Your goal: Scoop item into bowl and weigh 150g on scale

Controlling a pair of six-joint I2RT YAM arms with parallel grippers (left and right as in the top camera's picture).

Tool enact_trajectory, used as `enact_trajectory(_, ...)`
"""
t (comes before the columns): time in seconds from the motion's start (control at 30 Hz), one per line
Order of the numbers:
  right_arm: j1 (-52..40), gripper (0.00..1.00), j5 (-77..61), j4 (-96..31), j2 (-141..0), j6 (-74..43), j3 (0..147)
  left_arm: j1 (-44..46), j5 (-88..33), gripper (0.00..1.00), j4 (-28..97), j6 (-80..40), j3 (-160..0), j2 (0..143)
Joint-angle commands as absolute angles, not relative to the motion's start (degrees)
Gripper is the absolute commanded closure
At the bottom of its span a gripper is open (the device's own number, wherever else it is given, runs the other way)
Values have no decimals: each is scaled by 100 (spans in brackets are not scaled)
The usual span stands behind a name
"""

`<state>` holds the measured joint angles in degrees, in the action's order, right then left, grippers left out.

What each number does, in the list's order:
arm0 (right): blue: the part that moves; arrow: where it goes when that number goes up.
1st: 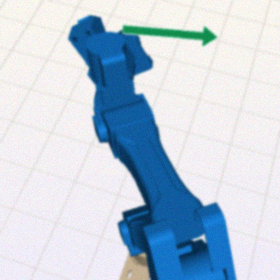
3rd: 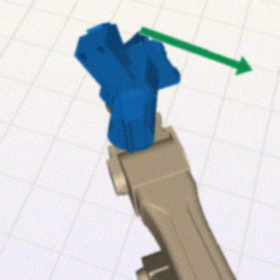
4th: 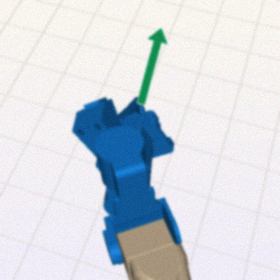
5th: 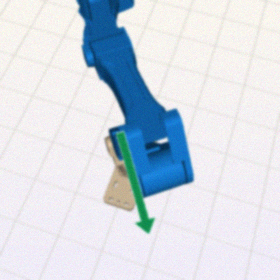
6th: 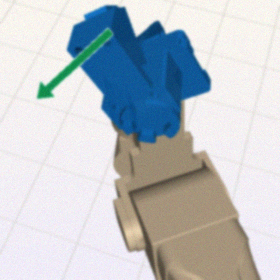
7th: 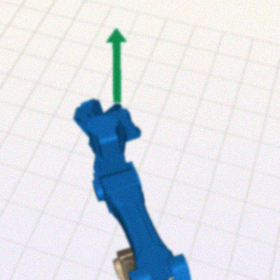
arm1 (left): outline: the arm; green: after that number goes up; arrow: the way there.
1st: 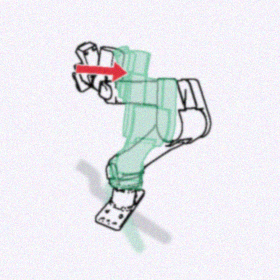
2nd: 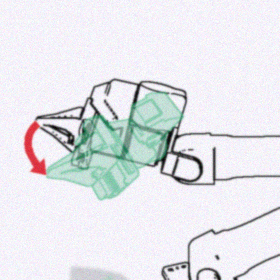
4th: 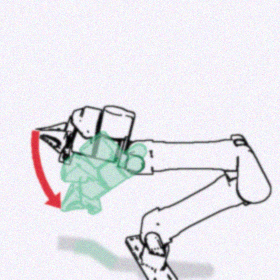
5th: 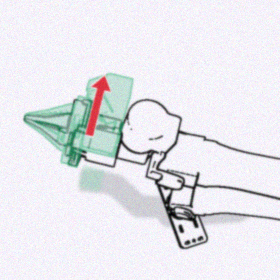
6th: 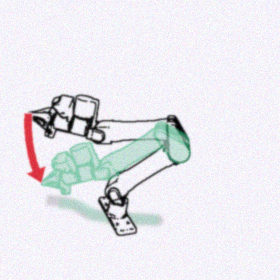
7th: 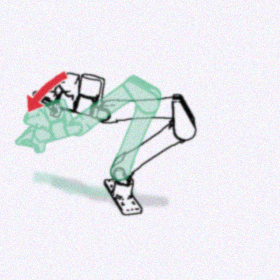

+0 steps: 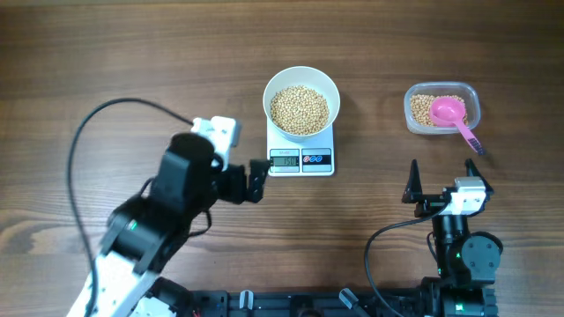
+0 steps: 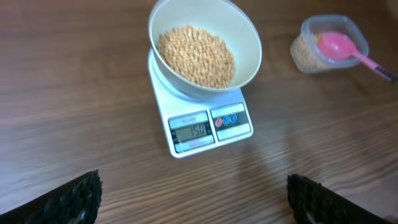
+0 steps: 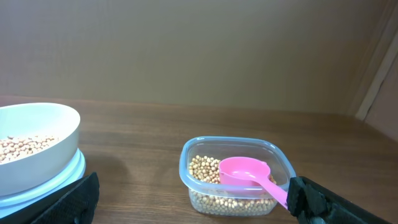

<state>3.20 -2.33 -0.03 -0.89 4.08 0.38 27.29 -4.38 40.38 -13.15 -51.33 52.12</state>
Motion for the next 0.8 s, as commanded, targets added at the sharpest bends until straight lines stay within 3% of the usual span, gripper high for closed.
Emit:
enact_trajectory(0.0,340,0,-259,1,-21,447,30,2676,-143,0,4056,-1194,-4751,4475)
enact_trajectory(0.17,340,0,-259,1,-21,449,30,2263,-189,0,3621,-1179,-4047,3605)
enact_trajectory(0.4,340,0,-259,1,-21,447,30,1221,-917,0,2902,89,-3297,2714)
enact_trajectory(0.77,340,0,-259,1,-21,447,30,99,-961,0,2689,134,-2724,1507)
